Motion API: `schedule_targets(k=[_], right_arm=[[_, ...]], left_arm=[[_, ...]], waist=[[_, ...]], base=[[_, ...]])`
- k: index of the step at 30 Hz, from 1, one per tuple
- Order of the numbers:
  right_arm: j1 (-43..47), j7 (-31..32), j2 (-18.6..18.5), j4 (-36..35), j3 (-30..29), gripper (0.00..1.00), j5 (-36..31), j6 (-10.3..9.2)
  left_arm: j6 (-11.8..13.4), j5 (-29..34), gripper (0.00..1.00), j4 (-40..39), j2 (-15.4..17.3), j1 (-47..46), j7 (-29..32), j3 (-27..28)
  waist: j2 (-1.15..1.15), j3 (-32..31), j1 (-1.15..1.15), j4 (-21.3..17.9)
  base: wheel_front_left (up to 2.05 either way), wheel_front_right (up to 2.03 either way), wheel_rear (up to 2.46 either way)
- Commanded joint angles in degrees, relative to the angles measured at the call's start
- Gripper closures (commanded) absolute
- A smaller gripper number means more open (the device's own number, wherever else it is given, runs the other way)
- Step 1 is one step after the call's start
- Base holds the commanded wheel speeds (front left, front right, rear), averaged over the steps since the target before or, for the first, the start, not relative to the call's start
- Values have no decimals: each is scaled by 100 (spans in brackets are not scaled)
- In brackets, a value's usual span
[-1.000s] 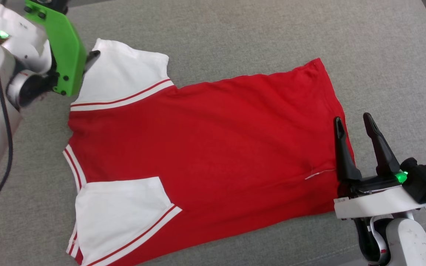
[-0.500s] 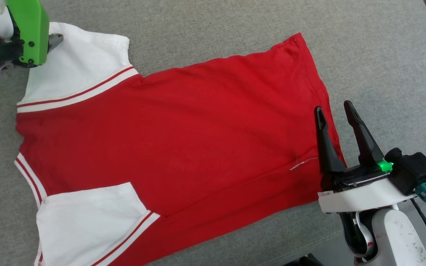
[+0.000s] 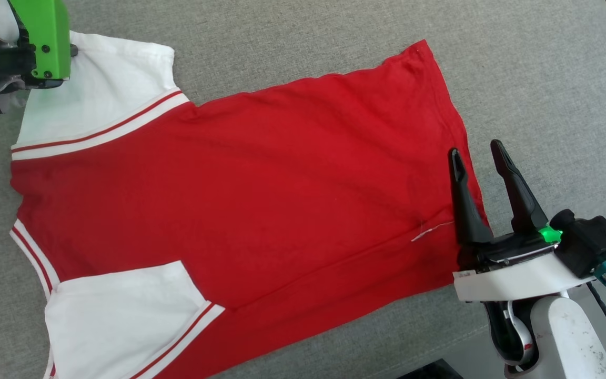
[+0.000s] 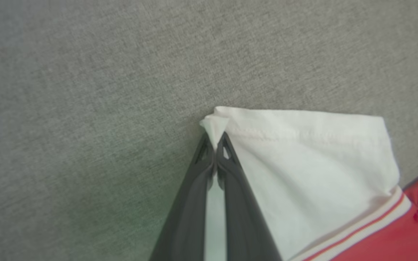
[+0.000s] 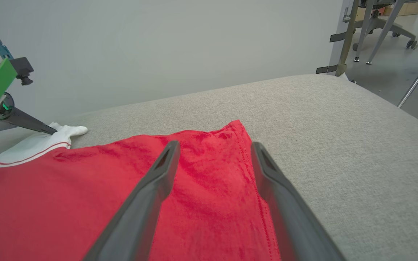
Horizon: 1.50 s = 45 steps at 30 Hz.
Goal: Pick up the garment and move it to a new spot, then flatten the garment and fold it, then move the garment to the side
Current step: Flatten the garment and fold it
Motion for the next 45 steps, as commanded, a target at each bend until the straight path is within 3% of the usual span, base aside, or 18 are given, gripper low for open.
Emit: schedule_targets(k=[1, 8, 13, 21, 25, 33, 39, 45], right_arm=[[-121, -52, 15, -8, -33, 0, -13, -5], [-102, 107, -215, 31, -249, 0, -89, -5], [-80, 785, -530, 4, -462, 0, -121, -5], [-752, 3142, -1382, 136, -453, 0, 226, -5], [-1313, 4409, -1886, 416, -242, 0, 471, -5], [-2391, 5955, -2332, 1171, -112, 0, 1236, -5], [-3038, 6379, -2574, 1837, -74, 0, 1330, -5], [-3363, 6377, -2635, 2393, 58, 0, 1274, -5]], left_arm=[[56, -72, 100, 111, -87, 311, 31, -36], [17, -159, 100, -65, -251, 397, -430, 58], [-82, -213, 100, -429, -268, 531, -839, 76], [-97, -265, 100, -1284, -145, 928, -1397, 141], [35, -222, 100, -1895, -39, 1196, -1631, 160], [411, -248, 100, -3287, 9, 1625, -1735, 157], [616, -167, 100, -3999, 68, 1755, -1734, 111], [662, -97, 100, -4321, 48, 1749, -1801, 93]], waist=[[0, -77, 0, 69], [0, -466, 0, 339], [0, -834, 0, 588], [0, -995, 0, 986], [0, -956, 0, 1214], [0, -665, 0, 1751], [0, -420, 0, 2052], [0, -258, 0, 2267]], base=[[0, 0, 0], [0, 0, 0], [0, 0, 0], [0, 0, 0], [0, 0, 0], [0, 0, 0], [0, 0, 0], [0, 0, 0]])
